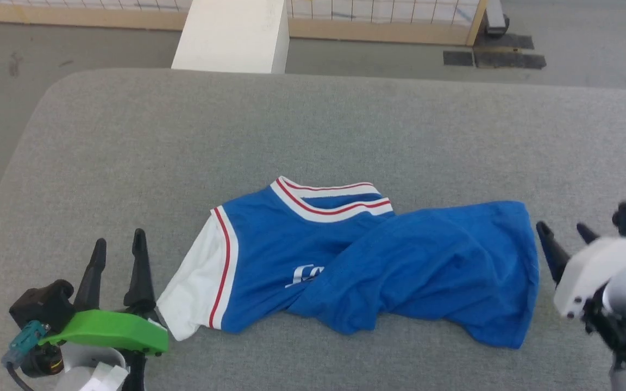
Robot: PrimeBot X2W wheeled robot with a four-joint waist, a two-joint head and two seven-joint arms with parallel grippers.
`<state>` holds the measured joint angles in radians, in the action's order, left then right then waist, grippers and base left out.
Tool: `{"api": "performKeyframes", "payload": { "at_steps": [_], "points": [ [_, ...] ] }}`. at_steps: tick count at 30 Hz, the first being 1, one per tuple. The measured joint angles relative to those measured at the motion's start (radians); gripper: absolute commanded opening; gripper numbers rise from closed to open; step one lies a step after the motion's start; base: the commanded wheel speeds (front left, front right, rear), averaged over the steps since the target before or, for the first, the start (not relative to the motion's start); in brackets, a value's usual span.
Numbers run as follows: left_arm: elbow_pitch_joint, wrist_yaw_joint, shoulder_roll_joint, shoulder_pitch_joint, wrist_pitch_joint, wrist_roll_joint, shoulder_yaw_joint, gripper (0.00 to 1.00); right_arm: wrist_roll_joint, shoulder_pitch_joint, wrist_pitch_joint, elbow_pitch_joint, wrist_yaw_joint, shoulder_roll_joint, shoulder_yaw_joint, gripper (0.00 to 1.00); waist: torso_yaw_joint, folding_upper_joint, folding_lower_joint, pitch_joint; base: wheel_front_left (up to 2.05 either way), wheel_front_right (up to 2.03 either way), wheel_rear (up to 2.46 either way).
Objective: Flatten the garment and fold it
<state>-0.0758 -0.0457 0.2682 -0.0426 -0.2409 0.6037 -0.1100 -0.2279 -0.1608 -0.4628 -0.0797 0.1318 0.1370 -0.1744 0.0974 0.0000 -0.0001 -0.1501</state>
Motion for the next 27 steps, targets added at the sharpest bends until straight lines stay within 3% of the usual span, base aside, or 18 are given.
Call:
{"api": "performKeyframes", "payload": {
  "at_steps": [11,21,22,23,24,27],
  "points": [
    [0.006,0.022,-0.027,-0.071,-0.012,-0.057,-0.009,1.00,0.062,-0.287,-0.407,-0.121,0.000,0.166,0.181,1.00,0.019,0.0000,0.0001,-0.116,0.00,0.00,0.00],
    [-0.016,0.046,-0.054,-0.093,-0.013,-0.060,-0.002,1.00,0.008,-0.336,-0.535,-0.151,0.000,0.230,0.356,1.00,0.054,0.0000,0.0001,-0.190,0.00,0.00,0.00],
    [-0.018,0.046,-0.056,-0.093,-0.013,-0.060,-0.001,1.00,-0.001,-0.338,-0.542,-0.151,0.000,0.235,0.360,0.87,0.055,0.0000,0.0001,-0.192,0.00,0.00,0.00],
    [-0.020,0.046,-0.058,-0.093,-0.013,-0.060,0.001,1.00,-0.013,-0.341,-0.543,-0.149,0.000,0.238,0.365,0.25,0.055,0.0000,0.0002,-0.193,0.00,0.00,0.00],
    [-0.022,0.046,-0.059,-0.094,-0.013,-0.062,0.002,1.00,-0.024,-0.342,-0.540,-0.144,0.000,0.244,0.373,0.00,0.053,0.0000,0.0001,-0.193,0.00,0.00,0.00],
    [-0.029,0.054,-0.066,-0.097,-0.013,-0.067,0.007,1.00,-0.057,-0.342,-0.503,-0.136,0.000,0.248,0.388,0.00,0.044,0.0000,0.0002,-0.186,0.00,0.00,0.00]
  ]
}}
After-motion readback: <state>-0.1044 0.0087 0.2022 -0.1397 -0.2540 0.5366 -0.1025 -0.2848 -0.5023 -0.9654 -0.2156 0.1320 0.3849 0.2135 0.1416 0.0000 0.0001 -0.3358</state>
